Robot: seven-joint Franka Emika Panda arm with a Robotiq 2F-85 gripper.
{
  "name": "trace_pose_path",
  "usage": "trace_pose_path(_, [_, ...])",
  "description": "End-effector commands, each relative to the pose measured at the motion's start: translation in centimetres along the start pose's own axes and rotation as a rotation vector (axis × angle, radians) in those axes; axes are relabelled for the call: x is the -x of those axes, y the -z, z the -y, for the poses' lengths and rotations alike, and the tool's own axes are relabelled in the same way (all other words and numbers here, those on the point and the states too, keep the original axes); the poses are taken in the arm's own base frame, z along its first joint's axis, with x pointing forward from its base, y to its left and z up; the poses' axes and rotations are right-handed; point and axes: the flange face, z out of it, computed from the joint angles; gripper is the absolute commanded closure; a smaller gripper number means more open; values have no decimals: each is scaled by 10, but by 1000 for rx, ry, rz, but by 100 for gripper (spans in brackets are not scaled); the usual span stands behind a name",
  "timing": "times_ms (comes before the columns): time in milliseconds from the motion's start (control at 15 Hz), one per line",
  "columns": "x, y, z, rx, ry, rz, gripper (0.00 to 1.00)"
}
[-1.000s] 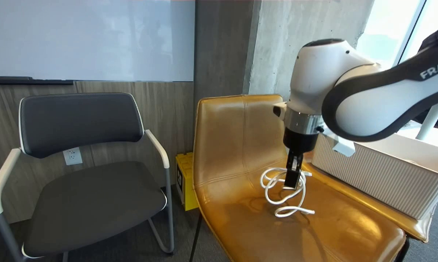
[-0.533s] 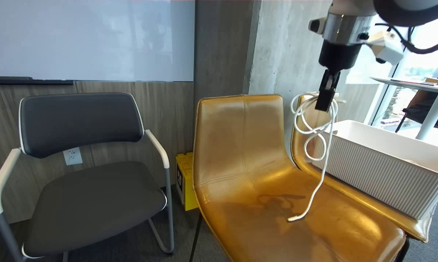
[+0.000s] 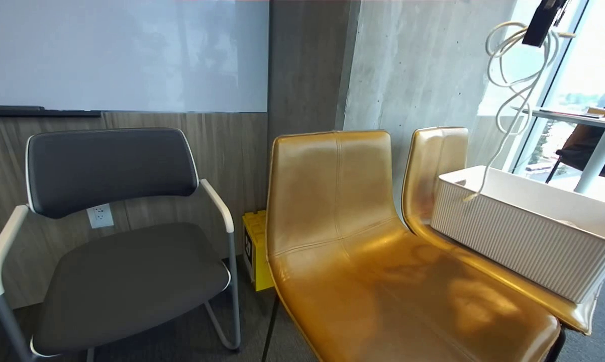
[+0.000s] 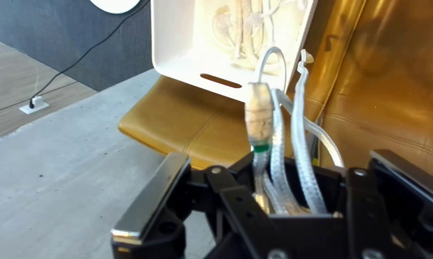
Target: Put the ropes in then out the basket
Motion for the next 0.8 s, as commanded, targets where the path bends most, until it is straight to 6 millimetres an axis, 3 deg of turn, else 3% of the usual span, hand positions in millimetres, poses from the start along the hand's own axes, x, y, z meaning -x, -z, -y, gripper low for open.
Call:
trace_pose_path(0, [25, 23, -92, 37, -87, 36, 100])
trace_pose_path(133, [47, 14, -142, 28, -121, 58, 100])
trace_pose_path(267, [69, -12, -163, -1, -149, 81, 100])
trace_pose_path(467, [101, -66, -170, -87, -202, 117, 100])
trace_pose_path(733, [125, -130, -157, -183, -258, 108, 100])
